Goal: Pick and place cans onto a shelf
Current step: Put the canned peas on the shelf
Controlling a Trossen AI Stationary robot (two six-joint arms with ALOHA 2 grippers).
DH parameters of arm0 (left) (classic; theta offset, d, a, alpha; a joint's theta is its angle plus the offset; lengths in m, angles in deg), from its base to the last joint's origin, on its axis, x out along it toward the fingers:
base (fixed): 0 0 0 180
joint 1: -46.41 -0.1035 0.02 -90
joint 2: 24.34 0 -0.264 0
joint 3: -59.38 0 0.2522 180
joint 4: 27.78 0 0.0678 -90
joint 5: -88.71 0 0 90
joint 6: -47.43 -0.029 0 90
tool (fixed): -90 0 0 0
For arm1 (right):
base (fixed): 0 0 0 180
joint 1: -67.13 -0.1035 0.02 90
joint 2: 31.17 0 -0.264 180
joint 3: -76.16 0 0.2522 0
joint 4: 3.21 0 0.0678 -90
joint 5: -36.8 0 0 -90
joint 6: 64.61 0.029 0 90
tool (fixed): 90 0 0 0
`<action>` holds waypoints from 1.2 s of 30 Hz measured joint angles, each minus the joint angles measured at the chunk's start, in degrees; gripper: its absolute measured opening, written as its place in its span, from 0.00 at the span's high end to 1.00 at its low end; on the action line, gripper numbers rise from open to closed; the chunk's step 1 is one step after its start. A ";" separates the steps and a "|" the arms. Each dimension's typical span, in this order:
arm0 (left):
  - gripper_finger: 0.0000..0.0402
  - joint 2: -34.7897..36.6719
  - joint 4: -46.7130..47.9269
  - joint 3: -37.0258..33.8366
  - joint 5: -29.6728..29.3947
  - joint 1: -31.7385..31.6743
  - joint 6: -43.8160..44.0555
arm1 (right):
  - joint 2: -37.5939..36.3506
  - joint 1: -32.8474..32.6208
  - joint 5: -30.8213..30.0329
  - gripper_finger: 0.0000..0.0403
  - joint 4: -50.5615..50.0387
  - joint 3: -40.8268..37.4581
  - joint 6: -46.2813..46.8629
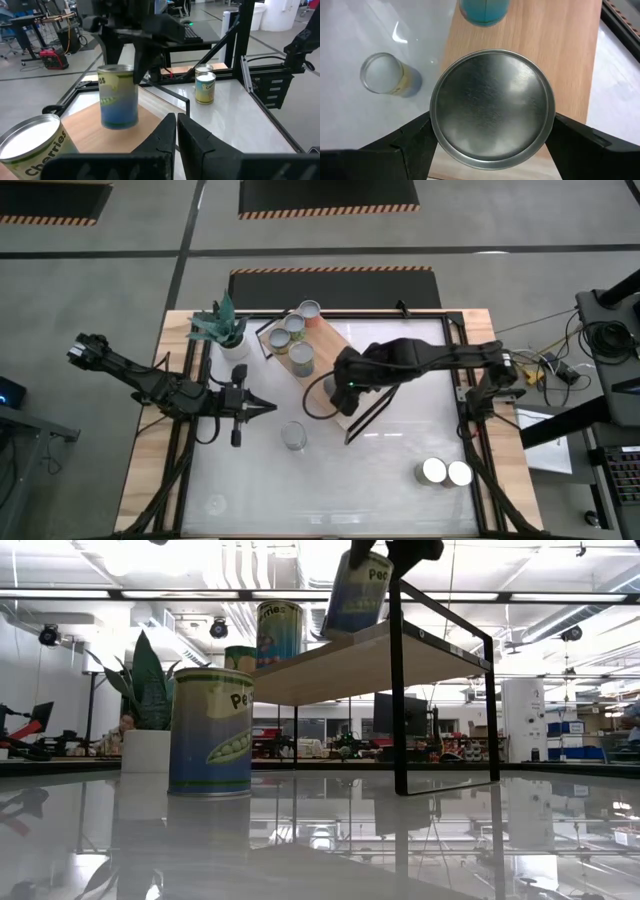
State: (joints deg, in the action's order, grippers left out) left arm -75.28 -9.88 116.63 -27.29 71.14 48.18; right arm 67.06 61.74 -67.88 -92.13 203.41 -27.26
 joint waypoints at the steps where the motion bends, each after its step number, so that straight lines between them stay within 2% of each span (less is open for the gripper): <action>1: 1.00 0.00 0.00 0.00 0.00 0.00 0.01 | 0.16 0.00 0.00 0.23 0.03 0.00 -0.24; 12: 1.00 0.00 -0.07 0.00 0.00 0.00 0.01 | 0.29 0.09 -0.41 0.16 0.59 -0.30 -0.51; 20: 1.00 0.00 -0.13 0.00 0.00 -0.02 0.01 | 0.90 0.07 -0.39 0.15 0.49 -0.12 -0.45; 27: 1.00 -0.65 -1.59 0.00 0.02 -0.01 1.38 | 0.88 0.07 0.04 0.18 -0.22 5.83 -3.46; 31: 1.00 -4.43 -6.47 0.00 0.04 -0.02 0.87 | 0.57 0.07 -2.01 0.23 -4.90 9.37 -7.89; 36: 1.00 -10.90 -15.43 0.00 0.09 -0.02 -2.61 | -0.90 0.10 -7.46 0.43 -9.12 7.43 -12.76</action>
State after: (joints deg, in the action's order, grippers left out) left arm -86.18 -25.31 116.63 -27.20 71.12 45.57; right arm 66.16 61.84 -75.34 -101.25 210.84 -40.02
